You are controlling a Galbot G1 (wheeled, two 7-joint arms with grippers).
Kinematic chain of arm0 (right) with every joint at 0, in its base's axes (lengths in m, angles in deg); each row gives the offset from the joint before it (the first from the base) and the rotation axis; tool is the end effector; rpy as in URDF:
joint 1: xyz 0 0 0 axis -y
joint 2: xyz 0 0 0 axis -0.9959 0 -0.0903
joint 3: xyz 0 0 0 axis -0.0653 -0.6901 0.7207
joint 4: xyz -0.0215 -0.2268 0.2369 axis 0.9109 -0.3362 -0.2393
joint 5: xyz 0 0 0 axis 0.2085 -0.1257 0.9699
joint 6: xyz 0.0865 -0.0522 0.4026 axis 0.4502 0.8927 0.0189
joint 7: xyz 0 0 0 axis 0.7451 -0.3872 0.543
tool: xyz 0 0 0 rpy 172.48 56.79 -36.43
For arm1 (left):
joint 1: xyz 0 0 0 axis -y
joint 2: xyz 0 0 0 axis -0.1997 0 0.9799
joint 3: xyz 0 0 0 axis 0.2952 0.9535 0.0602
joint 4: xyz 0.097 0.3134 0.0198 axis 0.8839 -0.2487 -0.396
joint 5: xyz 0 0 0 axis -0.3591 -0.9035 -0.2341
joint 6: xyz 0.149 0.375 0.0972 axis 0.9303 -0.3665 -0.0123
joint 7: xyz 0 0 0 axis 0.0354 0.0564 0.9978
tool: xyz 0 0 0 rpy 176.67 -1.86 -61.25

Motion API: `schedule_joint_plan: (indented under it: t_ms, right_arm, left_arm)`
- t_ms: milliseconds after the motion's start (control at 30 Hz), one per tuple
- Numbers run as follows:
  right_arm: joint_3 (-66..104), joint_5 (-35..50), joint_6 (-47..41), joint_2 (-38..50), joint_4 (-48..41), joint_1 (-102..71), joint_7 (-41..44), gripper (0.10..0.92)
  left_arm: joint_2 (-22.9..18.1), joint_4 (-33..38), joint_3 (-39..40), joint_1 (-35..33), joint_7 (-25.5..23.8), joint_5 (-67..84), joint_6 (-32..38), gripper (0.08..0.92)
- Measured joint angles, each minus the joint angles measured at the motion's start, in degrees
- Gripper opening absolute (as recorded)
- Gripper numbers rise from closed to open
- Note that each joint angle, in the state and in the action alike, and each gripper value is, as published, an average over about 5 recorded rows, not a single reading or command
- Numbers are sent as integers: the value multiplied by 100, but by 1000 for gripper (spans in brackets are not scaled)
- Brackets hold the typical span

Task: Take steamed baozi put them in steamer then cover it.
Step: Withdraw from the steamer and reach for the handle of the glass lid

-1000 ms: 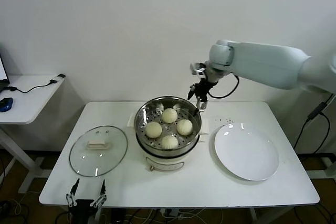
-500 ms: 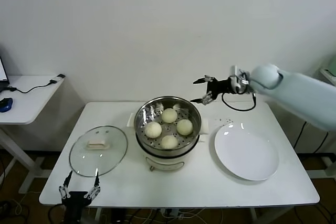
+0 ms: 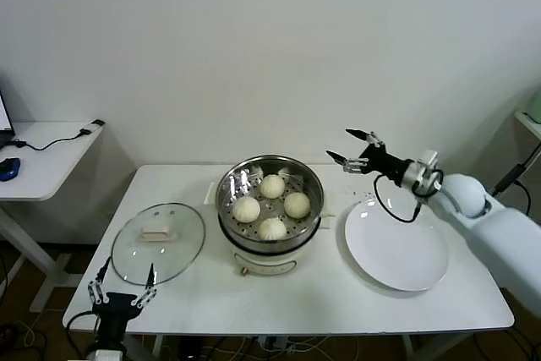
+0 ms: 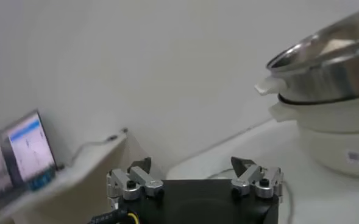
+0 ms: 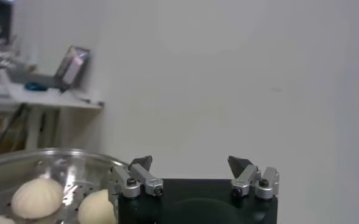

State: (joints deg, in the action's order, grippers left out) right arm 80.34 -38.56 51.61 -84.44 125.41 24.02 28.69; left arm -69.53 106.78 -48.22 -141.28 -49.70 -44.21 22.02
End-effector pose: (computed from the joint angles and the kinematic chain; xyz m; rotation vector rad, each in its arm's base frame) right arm 0.4915 -0.1268 -0.2047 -1.1162 2.9098 -0.3323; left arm 0.1906 0.0947 -0.3282 0.1784 -2.8780 -0.8061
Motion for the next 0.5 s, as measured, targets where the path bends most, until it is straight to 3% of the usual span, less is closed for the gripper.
schedule_joint_plan:
  t_ms: [267, 500]
  right_arm:
    - [2100, -419, -56, -615, 315, -2061, -234, 823]
    - [3173, -735, -58, -1100, 387, -3218, -356, 823]
  left_arm:
    - [100, 93, -36, 198, -16, -2585, 63, 823]
    - [140, -326, 163, 637, 86, -4647, 111, 823]
